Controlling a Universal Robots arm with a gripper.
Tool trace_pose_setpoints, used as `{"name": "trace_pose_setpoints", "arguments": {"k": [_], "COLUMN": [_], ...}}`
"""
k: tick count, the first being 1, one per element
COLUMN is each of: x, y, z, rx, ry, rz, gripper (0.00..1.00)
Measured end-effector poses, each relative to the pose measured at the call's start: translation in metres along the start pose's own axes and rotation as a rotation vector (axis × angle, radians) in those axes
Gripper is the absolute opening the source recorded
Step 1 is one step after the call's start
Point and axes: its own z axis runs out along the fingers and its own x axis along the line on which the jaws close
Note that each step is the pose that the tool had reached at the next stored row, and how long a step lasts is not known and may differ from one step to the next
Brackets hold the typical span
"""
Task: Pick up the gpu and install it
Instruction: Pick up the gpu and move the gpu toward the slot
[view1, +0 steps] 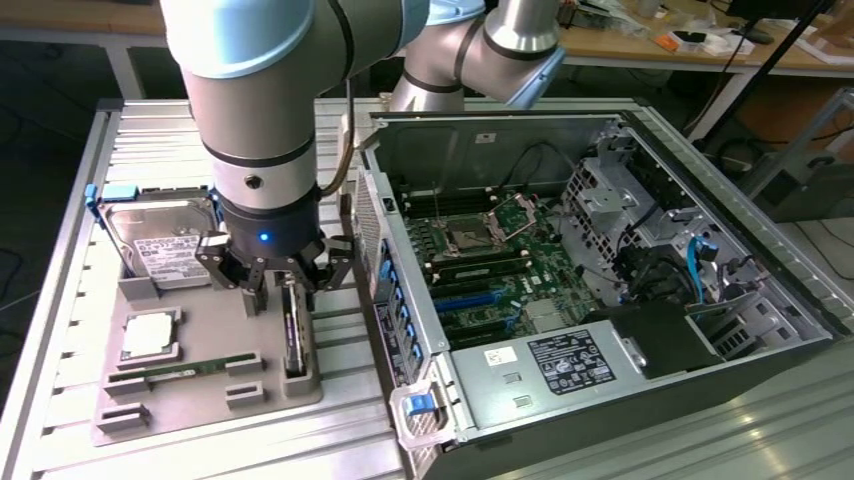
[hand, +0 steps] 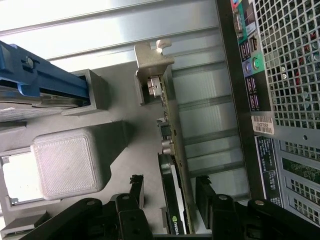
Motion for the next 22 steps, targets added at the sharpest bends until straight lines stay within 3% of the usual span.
{"name": "trace_pose_setpoints", "arguments": {"k": [6,9,18,22], "x": [0.0003,0.0002,0.0002,0.0003], "y": [-0.0002,-0.0003,-0.0003,-0.0003], "z": [0.0035,0.0039,0.0039,0.0039], "rx": [0.0007,0.0049,0.0048,0.0048], "ry": [-0.0017,-0.0025,-0.0027,-0.0027], "rz": [0.002,0.002,0.002,0.002], "gripper": [0.54,0.54,0.54,0.45]}}
